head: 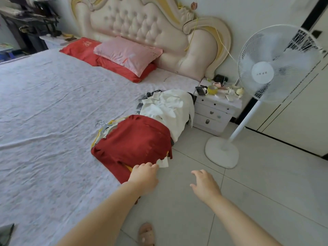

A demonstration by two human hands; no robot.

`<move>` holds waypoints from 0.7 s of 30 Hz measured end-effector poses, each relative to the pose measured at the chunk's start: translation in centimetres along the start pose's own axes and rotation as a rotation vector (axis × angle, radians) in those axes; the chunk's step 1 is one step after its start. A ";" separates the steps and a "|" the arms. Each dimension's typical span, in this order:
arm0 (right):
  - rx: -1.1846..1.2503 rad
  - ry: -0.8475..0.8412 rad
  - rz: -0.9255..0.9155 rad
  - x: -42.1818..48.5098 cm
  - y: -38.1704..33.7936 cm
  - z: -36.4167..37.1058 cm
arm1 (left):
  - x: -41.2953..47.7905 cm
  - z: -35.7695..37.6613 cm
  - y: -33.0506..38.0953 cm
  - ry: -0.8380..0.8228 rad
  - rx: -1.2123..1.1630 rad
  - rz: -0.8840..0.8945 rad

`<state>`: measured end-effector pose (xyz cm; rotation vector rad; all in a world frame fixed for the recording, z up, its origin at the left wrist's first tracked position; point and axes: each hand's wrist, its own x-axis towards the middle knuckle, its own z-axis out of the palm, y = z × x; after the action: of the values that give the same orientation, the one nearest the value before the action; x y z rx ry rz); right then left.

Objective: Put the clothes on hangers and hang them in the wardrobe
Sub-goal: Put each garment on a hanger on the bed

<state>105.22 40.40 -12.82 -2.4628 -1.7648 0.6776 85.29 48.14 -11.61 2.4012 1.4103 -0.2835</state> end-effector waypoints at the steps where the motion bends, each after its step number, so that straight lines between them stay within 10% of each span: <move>1: -0.004 0.001 0.007 1.9 0.4 -0.6 | 2.1 -0.4 0.1 0.000 0.002 0.008; 21: -0.033 -0.084 -0.203 38.4 6.1 -14.9 | 35.4 -11.0 2.2 -0.008 -0.109 -0.212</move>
<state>126.11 76.43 -13.52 -2.2627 -2.0363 0.7490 104.40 79.91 -13.04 2.1650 1.6357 -0.2606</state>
